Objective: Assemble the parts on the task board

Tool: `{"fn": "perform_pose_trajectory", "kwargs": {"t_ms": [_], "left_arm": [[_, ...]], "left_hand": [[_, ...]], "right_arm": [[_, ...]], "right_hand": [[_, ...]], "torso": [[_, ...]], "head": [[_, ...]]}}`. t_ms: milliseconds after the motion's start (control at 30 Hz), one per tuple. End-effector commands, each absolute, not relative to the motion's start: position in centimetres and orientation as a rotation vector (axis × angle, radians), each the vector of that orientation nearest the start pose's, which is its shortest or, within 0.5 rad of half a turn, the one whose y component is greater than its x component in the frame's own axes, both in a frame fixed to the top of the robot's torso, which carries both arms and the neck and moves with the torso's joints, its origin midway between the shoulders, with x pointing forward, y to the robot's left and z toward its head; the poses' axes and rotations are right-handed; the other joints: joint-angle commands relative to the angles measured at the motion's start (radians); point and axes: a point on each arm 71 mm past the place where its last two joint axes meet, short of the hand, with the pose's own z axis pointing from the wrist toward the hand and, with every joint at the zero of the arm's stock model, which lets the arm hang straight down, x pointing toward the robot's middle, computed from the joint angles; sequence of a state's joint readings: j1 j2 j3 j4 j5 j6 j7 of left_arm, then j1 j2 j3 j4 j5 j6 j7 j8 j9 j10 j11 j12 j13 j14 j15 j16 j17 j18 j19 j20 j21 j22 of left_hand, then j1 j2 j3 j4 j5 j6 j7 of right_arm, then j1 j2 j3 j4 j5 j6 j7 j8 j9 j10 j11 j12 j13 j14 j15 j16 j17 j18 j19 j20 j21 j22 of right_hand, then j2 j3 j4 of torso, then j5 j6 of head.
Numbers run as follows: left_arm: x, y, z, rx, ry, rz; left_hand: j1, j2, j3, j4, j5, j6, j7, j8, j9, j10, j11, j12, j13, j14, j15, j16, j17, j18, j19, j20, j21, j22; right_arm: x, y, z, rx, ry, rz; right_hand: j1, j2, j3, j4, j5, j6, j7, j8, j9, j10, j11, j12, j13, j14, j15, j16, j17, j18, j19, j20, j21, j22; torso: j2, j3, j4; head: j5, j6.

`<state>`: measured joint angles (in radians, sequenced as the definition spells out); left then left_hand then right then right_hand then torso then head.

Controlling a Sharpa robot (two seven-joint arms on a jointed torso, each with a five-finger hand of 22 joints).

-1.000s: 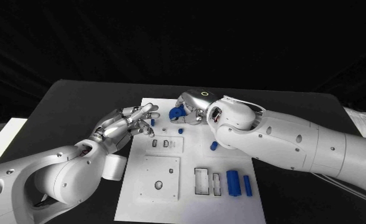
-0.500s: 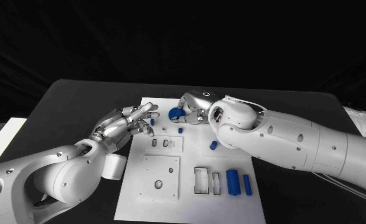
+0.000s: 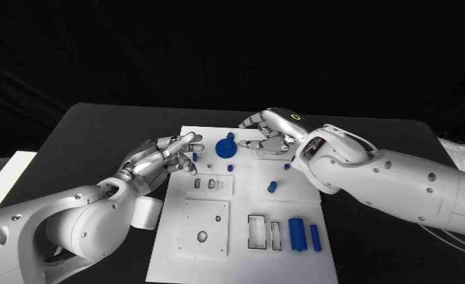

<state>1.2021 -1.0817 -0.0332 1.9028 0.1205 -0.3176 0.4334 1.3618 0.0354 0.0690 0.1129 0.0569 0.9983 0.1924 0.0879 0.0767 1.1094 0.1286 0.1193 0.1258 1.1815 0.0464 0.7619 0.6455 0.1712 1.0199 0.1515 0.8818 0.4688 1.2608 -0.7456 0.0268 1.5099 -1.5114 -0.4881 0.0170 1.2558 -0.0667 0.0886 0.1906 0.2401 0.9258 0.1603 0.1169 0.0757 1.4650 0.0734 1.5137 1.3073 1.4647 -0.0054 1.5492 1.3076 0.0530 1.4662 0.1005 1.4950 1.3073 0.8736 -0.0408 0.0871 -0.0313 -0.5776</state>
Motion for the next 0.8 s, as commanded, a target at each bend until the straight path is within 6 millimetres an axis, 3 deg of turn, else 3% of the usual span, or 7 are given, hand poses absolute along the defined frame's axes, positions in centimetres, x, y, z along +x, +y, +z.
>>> {"fn": "perform_pose_trajectory", "kwargs": {"t_ms": [33,100,233,333,467,600,800], "left_arm": [[41.4,21.2,-14.3,-1.198,1.401,-1.751],[41.5,21.2,-14.3,-1.198,1.399,-1.751],[41.7,21.1,-14.4,-1.197,1.397,-1.752],[41.9,21.1,-14.5,-1.197,1.396,-1.751],[42.1,21.1,-14.6,-1.197,1.395,-1.750],[42.3,21.2,-14.7,-1.197,1.394,-1.748],[42.5,21.2,-14.8,-1.198,1.392,-1.744]], "left_hand": [[-0.001,0.006,0.001,-0.006,0.002,-0.004,0.004,-0.005,-0.001,-0.007,-0.002,-0.007,0.001,-0.006,0.001,-0.005,0.001,0.012,-0.009,0.000,0.004,0.000],[0.000,0.006,0.001,-0.006,0.002,-0.004,0.004,-0.005,-0.001,-0.007,-0.002,-0.007,0.001,-0.006,0.001,-0.005,0.001,0.012,-0.009,0.000,0.004,0.000],[0.000,0.006,0.002,-0.006,0.002,-0.003,0.004,-0.005,-0.001,-0.007,-0.002,-0.006,0.001,-0.006,0.001,-0.005,0.001,0.012,-0.010,0.000,0.004,0.000],[0.000,0.006,0.002,-0.006,0.002,-0.003,0.004,-0.005,-0.001,-0.007,-0.002,-0.006,0.001,-0.006,0.001,-0.005,0.001,0.012,-0.010,0.000,0.004,0.000],[0.000,0.006,0.002,-0.006,0.002,-0.003,0.004,-0.005,-0.001,-0.007,-0.002,-0.006,0.001,-0.006,0.001,-0.005,0.001,0.012,-0.010,0.000,0.004,0.000],[0.000,0.006,0.002,-0.006,0.002,-0.003,0.004,-0.005,-0.001,-0.007,-0.002,-0.006,0.001,-0.006,0.001,-0.005,0.001,0.012,-0.010,0.000,0.004,0.000],[0.001,0.007,0.003,-0.007,0.002,-0.003,0.004,-0.005,-0.001,-0.007,-0.003,-0.006,0.001,-0.006,0.001,-0.005,0.001,0.012,-0.010,0.001,0.004,0.000]], "right_arm": [[49.0,-16.8,-10.8,-0.159,1.281,0.976],[48.8,-19.3,-10.9,-0.085,1.332,1.012],[48.4,-22.9,-11.7,0.008,1.405,1.023],[48.3,-25.1,-12.4,0.043,1.440,0.995],[48.4,-27.6,-13.4,0.075,1.476,0.938],[48.6,-29.3,-14.3,0.088,1.503,0.886],[48.7,-30.0,-15.4,0.081,1.534,0.844]], "right_hand": [[0.030,-0.002,0.003,-0.023,-0.001,0.006,-0.001,-0.009,-0.001,0.065,0.000,-0.014,0.218,0.093,0.000,-0.007,0.204,-0.015,0.020,-0.001,-0.001,0.085],[0.059,-0.007,0.005,-0.049,-0.014,0.001,0.002,-0.016,-0.002,0.058,0.001,-0.026,0.211,0.090,0.001,-0.012,0.194,-0.014,0.015,-0.001,-0.005,0.077],[0.102,-0.017,0.007,-0.091,-0.025,-0.003,0.004,-0.025,-0.003,0.052,0.003,-0.036,0.205,0.090,0.003,-0.013,0.192,-0.012,0.010,0.001,-0.010,0.069],[0.123,-0.020,0.010,-0.113,-0.019,-0.002,0.004,-0.027,-0.003,0.052,0.002,-0.037,0.205,0.090,0.004,-0.013,0.194,-0.012,0.009,0.002,-0.010,0.069],[0.131,-0.022,0.011,-0.123,-0.018,-0.002,0.004,-0.030,-0.003,0.051,0.002,-0.037,0.205,0.091,0.004,-0.011,0.197,-0.012,0.010,0.002,-0.010,0.070],[0.132,-0.024,0.010,-0.126,-0.017,-0.005,0.005,-0.032,-0.003,0.050,0.003,-0.039,0.204,0.091,0.005,-0.010,0.200,-0.012,0.010,0.003,-0.010,0.071],[0.132,-0.026,0.007,-0.129,-0.018,-0.010,0.006,-0.036,-0.004,0.052,0.004,-0.037,0.205,0.093,0.006,-0.007,0.206,-0.013,0.011,0.003,-0.009,0.073]], "torso": [[-0.004,0.0037,-0.0082],[-0.007,0.0083,-0.0152],[-0.011,0.0149,-0.0210],[-0.015,0.0216,-0.0293],[-0.019,0.0289,-0.0350],[-0.021,0.0359,-0.0447],[-0.019,0.0418,-0.0490]], "head": [[0.002,0.005],[0.001,0.008],[-0.010,0.014],[-0.012,0.014],[-0.018,0.016],[-0.019,0.015],[-0.012,0.016]]}}
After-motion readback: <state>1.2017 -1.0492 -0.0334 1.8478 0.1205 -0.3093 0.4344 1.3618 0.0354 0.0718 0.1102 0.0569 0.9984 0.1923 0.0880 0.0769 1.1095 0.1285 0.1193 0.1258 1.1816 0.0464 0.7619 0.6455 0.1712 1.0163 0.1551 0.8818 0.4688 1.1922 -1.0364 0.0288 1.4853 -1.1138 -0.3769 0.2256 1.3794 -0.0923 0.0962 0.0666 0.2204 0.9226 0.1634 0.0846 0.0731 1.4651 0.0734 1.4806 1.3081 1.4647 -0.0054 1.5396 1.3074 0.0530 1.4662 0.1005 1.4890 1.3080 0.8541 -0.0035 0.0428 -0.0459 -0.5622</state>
